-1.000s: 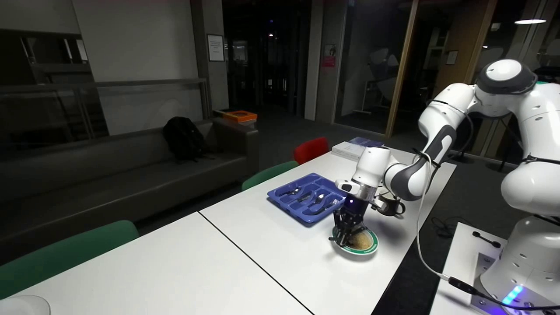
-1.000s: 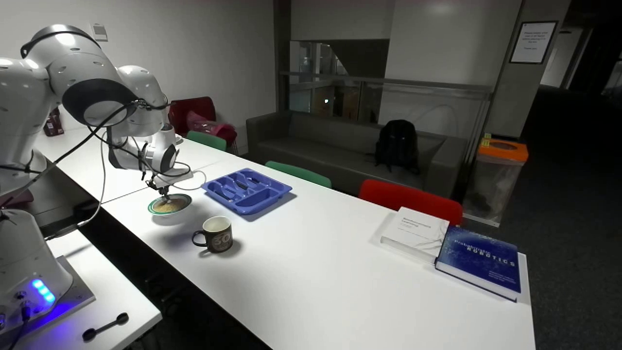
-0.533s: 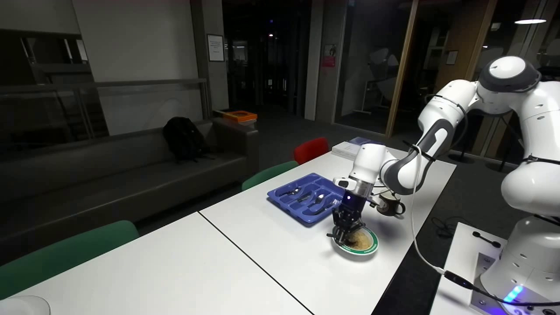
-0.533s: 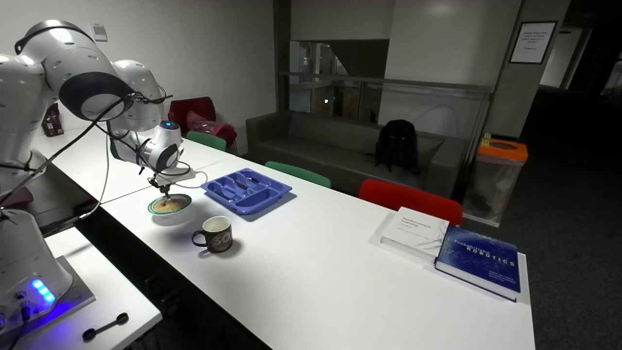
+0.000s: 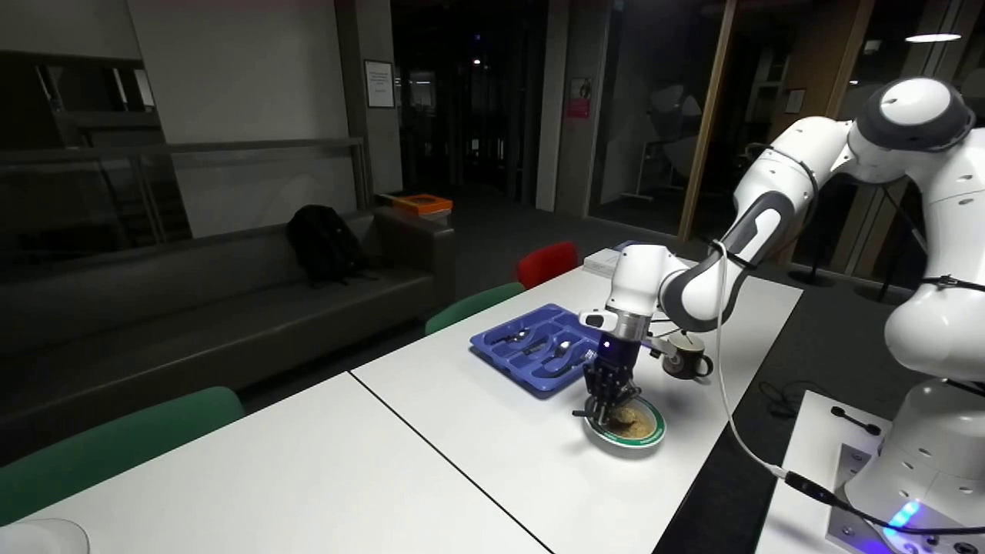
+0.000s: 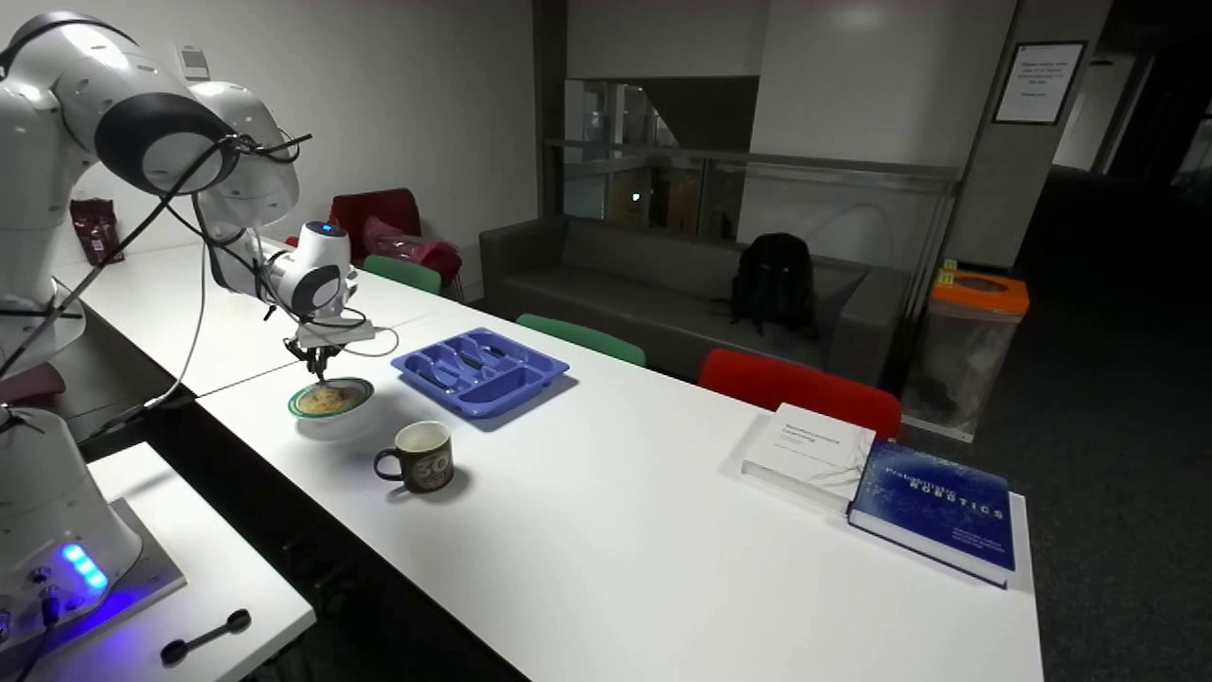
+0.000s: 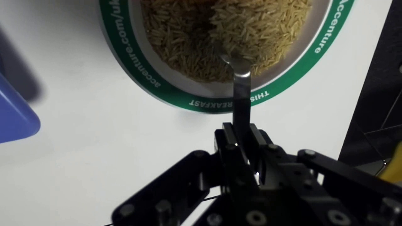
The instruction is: Pick up a silver spoon from the blue tray, use the spoon to scoop up some contents from the bowl, place the contents back in the bowl, put the silver spoon back on the blue tray
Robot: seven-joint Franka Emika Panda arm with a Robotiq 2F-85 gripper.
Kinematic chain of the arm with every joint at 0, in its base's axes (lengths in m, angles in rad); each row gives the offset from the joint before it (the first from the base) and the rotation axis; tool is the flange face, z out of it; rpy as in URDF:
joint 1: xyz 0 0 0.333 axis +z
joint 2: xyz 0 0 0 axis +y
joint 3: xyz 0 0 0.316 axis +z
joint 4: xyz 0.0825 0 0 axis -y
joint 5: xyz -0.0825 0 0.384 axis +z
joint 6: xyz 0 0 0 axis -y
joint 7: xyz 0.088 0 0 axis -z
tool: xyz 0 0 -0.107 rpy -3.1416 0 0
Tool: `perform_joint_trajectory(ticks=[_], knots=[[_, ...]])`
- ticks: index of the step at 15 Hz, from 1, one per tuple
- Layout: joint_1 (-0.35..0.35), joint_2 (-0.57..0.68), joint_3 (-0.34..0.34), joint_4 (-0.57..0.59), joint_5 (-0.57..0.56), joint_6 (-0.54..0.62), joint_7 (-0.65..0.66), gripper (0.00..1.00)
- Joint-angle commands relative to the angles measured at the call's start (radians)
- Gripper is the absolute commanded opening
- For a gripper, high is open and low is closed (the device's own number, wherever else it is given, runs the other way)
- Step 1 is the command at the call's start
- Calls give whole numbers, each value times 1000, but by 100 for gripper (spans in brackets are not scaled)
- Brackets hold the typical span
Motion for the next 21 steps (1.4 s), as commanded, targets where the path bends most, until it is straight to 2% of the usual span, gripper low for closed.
perform_joint_trajectory(ticks=[1,7,11,16,21], knots=[[58,-105,-12,15,105,-46,-46,3],[140,-188,-68,9,184,-34,-68,3],[211,-237,-130,1,222,-18,-82,3],[362,-309,-264,-7,254,1,-70,3],[555,-350,-435,-4,300,0,-77,3]])
